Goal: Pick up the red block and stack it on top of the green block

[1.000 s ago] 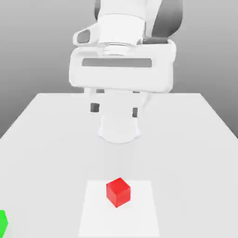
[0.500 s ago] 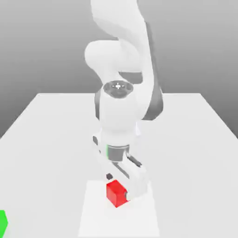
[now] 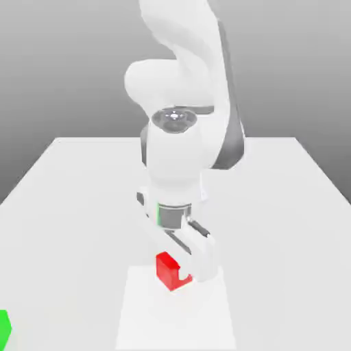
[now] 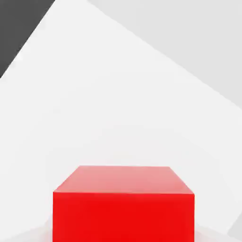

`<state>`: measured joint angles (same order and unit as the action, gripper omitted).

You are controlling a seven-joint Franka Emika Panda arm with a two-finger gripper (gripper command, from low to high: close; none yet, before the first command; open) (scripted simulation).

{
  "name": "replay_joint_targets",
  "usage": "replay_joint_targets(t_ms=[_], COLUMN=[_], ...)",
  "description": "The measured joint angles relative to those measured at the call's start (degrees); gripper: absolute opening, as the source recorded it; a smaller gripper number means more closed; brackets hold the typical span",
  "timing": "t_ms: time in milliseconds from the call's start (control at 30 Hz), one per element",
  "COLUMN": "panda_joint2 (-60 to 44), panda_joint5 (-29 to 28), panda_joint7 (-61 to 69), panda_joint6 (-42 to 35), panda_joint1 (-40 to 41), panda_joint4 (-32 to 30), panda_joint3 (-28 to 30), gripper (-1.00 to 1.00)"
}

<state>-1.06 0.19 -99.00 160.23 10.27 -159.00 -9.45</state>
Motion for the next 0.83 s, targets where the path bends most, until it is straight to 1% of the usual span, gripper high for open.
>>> replay_joint_targets(t_ms=[100, 233, 567, 633, 700, 733, 833], panda_joint2=[-1.88, -5.98, -16.97, -20.41, -24.41, -25.47, -25.47], panda_joint5=[1.99, 3.06, 2.47, 2.68, 3.21, 3.33, 3.33], panda_joint7=[3.35, 7.02, 13.89, 14.57, 15.06, 15.17, 15.17], panda_joint6=[-3.27, -7.35, -17.29, -15.54, -12.14, -11.2, -11.19], panda_joint1=[3.97, 8.29, 18.15, 18.96, 19.22, 19.31, 19.31], panda_joint4=[5.25, 13.43, 34.12, 35.78, 36.36, 36.48, 36.48], panda_joint3=[1.97, 4.32, 12.9, 13.41, 13.41, 13.35, 13.35], gripper=[-1.0, -1.0, -1.0, -1.0, -1.0, 1.0, 1.0])
